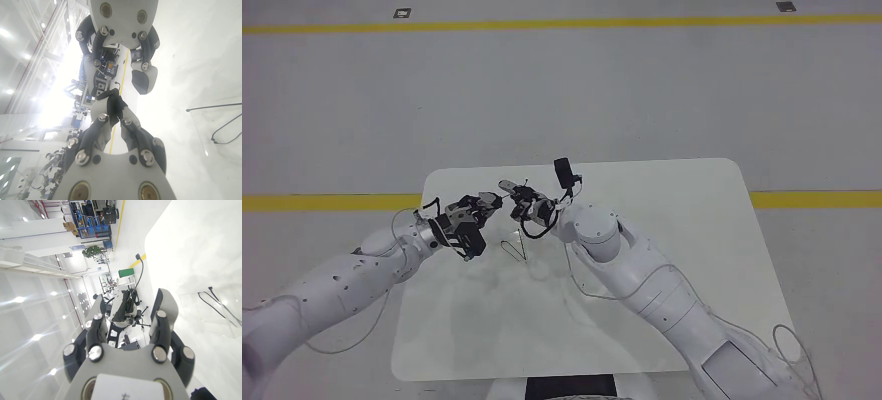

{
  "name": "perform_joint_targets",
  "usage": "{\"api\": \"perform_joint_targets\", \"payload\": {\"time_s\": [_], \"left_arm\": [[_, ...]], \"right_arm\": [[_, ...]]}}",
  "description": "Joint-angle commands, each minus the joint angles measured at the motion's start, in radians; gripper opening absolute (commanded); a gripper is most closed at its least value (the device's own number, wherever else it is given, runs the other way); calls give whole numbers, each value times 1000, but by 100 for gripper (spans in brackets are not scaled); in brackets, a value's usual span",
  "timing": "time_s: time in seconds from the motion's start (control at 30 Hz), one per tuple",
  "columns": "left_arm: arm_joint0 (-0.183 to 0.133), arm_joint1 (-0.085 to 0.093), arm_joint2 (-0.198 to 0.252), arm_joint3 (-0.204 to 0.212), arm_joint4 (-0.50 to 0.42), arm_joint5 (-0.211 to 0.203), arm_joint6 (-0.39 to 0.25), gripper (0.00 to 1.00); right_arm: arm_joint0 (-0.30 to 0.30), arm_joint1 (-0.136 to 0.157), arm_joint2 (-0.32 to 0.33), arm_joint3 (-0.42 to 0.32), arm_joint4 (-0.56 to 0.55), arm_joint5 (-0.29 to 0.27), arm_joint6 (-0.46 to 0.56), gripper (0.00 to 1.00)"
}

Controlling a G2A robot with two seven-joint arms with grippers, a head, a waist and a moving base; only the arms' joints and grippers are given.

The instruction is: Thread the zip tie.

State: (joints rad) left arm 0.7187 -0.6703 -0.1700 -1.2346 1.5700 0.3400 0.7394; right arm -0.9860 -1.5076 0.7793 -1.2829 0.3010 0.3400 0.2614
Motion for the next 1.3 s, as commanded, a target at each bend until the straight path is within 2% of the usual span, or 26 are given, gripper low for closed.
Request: {"api": "perform_joint_targets", "payload": {"time_s": [0.0, 0.13, 0.17, 0.27, 0.33, 0.47, 0.6, 0.77, 0.87, 1.2, 1.27], "left_arm": [[3, 1, 0, -2, 0, 0, 1, 0], [24, 5, 0, -20, 0, 0, 16, 0], [31, 7, -1, -28, -3, -12, 27, 0], [45, 15, -26, -28, -80, -98, 98, 0], [49, 20, -41, -11, -109, -154, 144, 0], [61, 25, -66, 8, -154, -229, 194, 0], [70, 27, -85, 22, -165, -285, 225, 0], [79, 25, -106, 34, -179, -364, 264, 0], [82, 23, -113, 38, -188, -429, 287, 0], [83, 22, -116, 39, -190, -440, 286, 0], [91, 19, -123, 36, -244, -517, 285, 0]], "right_arm": [[-4, 2, 4, -3, -9, 0, -9, 100], [-21, 17, 19, -31, -80, 0, -6, 100], [-29, 23, 26, -44, -103, -2, 1, 100], [-67, 41, 60, -74, -158, -27, 15, 100], [-94, 52, 86, -92, -195, -44, 15, 100], [-144, 71, 132, -133, -256, -76, 2, 100], [-187, 84, 166, -171, -301, -98, -13, 100], [-222, 92, 192, -201, -341, -132, -25, 100], [-229, 94, 195, -204, -347, -145, -21, 100], [-229, 94, 195, -204, -347, -145, -21, 100], [-229, 94, 195, -204, -347, -145, -21, 100]]}}
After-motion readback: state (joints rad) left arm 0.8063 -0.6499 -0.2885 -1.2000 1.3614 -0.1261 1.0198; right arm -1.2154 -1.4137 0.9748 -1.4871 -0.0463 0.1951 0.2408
